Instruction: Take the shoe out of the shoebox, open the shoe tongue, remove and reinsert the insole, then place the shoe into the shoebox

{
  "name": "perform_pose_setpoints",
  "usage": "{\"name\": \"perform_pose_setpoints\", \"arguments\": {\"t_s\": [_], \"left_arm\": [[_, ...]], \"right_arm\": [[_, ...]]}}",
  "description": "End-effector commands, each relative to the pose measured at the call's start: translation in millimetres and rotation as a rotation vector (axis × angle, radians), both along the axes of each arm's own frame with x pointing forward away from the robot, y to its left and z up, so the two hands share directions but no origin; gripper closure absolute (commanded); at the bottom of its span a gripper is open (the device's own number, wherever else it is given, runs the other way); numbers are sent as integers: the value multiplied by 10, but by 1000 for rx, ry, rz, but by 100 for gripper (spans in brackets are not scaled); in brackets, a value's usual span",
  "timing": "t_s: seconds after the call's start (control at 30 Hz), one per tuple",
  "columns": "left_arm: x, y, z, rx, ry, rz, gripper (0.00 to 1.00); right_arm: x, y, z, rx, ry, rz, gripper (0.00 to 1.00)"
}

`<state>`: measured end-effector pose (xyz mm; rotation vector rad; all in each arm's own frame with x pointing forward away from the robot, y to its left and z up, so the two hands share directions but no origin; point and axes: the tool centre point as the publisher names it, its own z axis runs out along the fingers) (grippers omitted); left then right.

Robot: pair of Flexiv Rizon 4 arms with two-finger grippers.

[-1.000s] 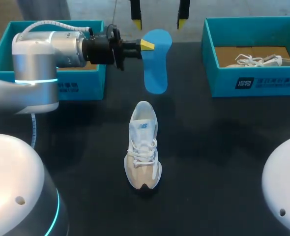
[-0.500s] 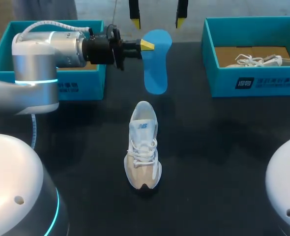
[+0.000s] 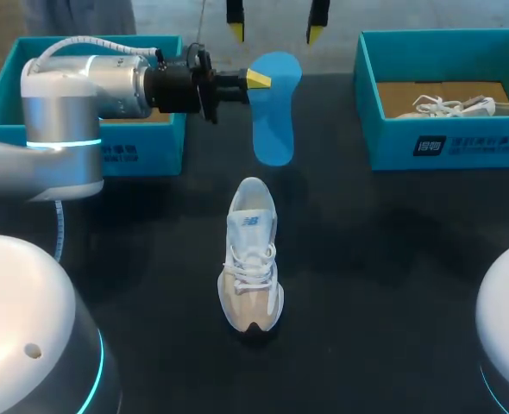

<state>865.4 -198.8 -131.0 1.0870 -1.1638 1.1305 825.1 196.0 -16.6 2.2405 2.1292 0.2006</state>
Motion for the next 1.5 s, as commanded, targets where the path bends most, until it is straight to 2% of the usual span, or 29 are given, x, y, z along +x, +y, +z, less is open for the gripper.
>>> {"name": "perform_pose_setpoints", "arguments": {"t_s": [0.03, 0.47, 0.73, 0.9, 1.1, 1.2, 1.5], "left_arm": [[0, 4, -2, 2, 0, -1, 100], [0, 4, -2, 2, 0, -1, 100], [0, 4, -2, 2, 0, -1, 100], [0, 4, -2, 2, 0, -1, 100], [0, 4, -2, 2, 0, -1, 100], [0, 4, -2, 2, 0, -1, 100], [0, 4, -2, 2, 0, -1, 100]], "right_arm": [[-17, -194, -32, 176, -3, 12, 0], [64, -533, 84, 361, -51, 36, 0], [99, -635, 87, 569, -58, 48, 0], [122, -701, 16, 717, -81, 47, 0], [144, -797, -89, 766, -109, 55, 0], [141, -843, -134, 824, -133, 62, 0], [117, -1052, -330, 978, -140, 53, 0]]}}
